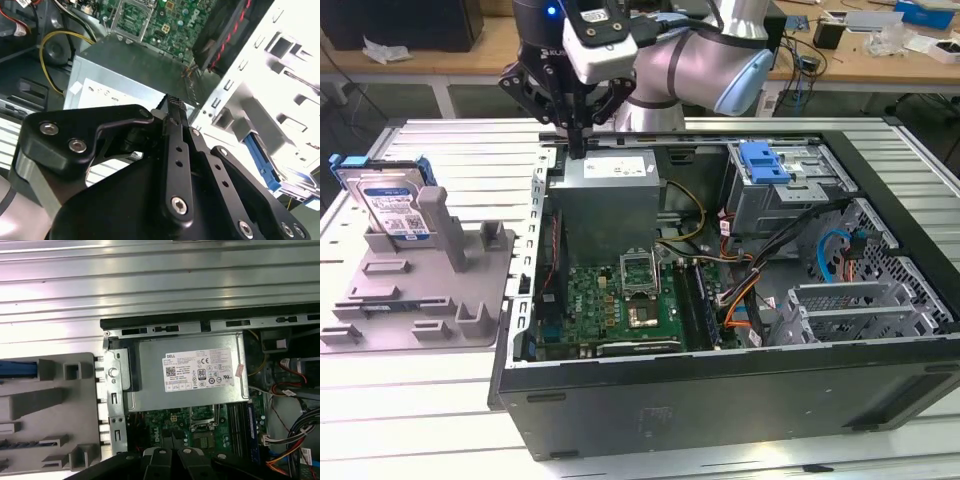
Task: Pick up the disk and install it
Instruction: 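Reach for the disk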
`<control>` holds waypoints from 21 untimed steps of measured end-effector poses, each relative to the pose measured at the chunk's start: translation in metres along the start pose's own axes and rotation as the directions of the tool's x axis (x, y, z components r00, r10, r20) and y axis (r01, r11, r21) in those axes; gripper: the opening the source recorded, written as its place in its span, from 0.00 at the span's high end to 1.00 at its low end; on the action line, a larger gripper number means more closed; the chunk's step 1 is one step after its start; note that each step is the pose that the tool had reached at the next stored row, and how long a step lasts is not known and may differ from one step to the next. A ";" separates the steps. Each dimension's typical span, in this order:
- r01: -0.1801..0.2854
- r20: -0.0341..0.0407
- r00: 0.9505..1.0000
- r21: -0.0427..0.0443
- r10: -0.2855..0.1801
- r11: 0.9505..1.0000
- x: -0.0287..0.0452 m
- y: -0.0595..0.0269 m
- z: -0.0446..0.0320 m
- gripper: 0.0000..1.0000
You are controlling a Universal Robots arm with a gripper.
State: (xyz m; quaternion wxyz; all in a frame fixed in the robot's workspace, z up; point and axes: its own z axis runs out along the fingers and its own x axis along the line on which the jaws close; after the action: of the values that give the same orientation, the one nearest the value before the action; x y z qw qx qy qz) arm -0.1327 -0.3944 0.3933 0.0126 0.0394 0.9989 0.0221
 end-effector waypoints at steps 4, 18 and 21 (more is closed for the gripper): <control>-0.001 0.000 1.000 0.000 0.001 1.000 0.0236 0.0120 0.0002 0.89; -0.002 -0.024 1.000 -0.005 0.002 1.000 0.0874 0.0207 0.0008 0.89; -0.002 -0.024 1.000 -0.006 0.002 1.000 0.1018 0.0234 0.0015 0.89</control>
State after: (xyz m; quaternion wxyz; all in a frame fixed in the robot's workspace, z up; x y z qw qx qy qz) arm -0.2323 -0.3630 0.3905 0.0006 0.0401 0.9989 0.0256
